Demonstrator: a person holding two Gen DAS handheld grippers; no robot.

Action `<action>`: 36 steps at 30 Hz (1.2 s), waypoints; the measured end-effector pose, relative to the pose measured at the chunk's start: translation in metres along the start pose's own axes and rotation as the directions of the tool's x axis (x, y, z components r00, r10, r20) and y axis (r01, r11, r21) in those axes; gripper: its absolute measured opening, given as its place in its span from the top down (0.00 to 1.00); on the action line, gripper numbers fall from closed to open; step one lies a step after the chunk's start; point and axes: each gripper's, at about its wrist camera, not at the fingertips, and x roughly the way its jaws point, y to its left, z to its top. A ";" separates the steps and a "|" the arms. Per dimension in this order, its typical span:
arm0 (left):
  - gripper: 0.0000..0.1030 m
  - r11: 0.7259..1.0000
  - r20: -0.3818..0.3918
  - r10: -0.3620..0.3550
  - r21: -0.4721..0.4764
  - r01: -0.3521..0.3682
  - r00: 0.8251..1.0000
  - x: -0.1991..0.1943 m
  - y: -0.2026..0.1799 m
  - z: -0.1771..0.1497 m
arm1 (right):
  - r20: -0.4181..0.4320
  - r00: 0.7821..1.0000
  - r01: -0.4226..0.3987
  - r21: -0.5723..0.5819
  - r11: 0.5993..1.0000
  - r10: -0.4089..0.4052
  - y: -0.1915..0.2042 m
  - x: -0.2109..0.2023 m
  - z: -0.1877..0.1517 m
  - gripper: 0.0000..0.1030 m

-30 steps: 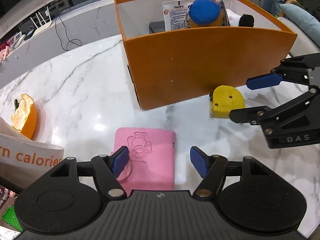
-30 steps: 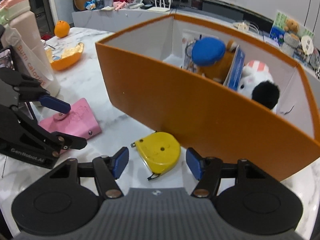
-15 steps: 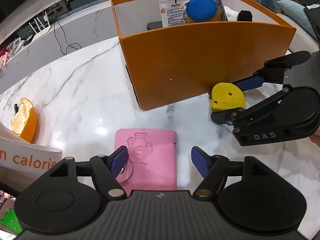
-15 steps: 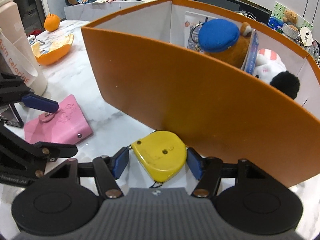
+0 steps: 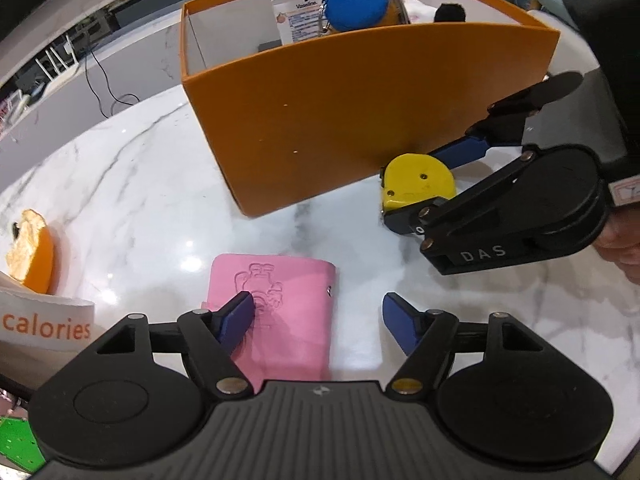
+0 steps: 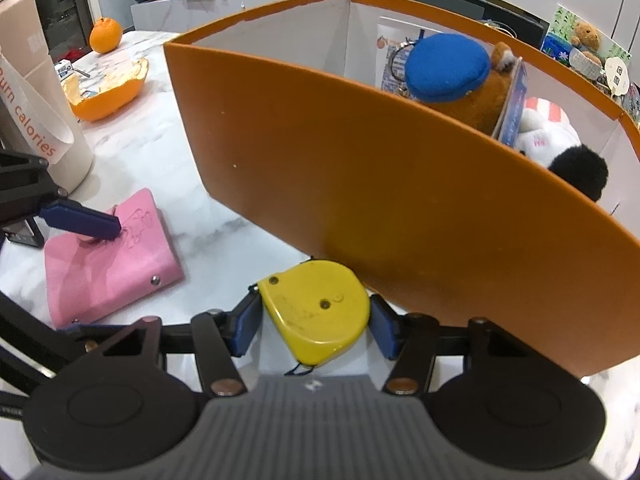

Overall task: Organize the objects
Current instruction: 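Grasp the pink wallet with left gripper while right gripper holds the tape measure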

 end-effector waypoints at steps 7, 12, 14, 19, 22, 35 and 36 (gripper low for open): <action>0.30 0.997 0.004 -0.069 -0.016 0.069 0.998 -0.003 0.000 0.004 | -0.023 1.000 0.002 0.009 1.000 -0.001 -0.012 -0.008 -0.009 0.42; 0.28 0.998 0.012 0.009 0.058 -0.010 1.000 -0.012 0.003 0.005 | -0.033 0.999 0.000 0.010 1.000 0.001 -0.019 -0.013 -0.015 0.42; 0.26 0.997 -0.012 -0.004 0.083 0.005 1.000 -0.010 0.008 0.003 | -0.035 0.999 -0.001 0.009 1.000 0.002 -0.021 -0.014 -0.017 0.42; 0.18 0.998 -0.044 -0.014 0.054 0.016 0.999 -0.001 0.020 -0.002 | -0.041 0.999 -0.003 0.010 1.000 0.003 -0.025 -0.015 -0.019 0.42; 0.12 0.997 -0.053 -0.017 0.073 0.021 0.998 0.004 0.020 -0.003 | -0.042 0.999 -0.002 0.011 1.000 0.003 -0.025 -0.016 -0.020 0.42; 0.00 0.990 -0.048 0.020 0.139 -0.013 0.999 0.015 0.004 -0.006 | -0.040 0.999 -0.003 0.009 1.000 0.004 -0.025 -0.017 -0.021 0.42; 0.00 0.990 -0.043 0.018 0.139 -0.012 0.999 0.015 0.005 -0.006 | -0.040 0.999 -0.003 0.009 1.000 0.004 -0.025 -0.017 -0.021 0.42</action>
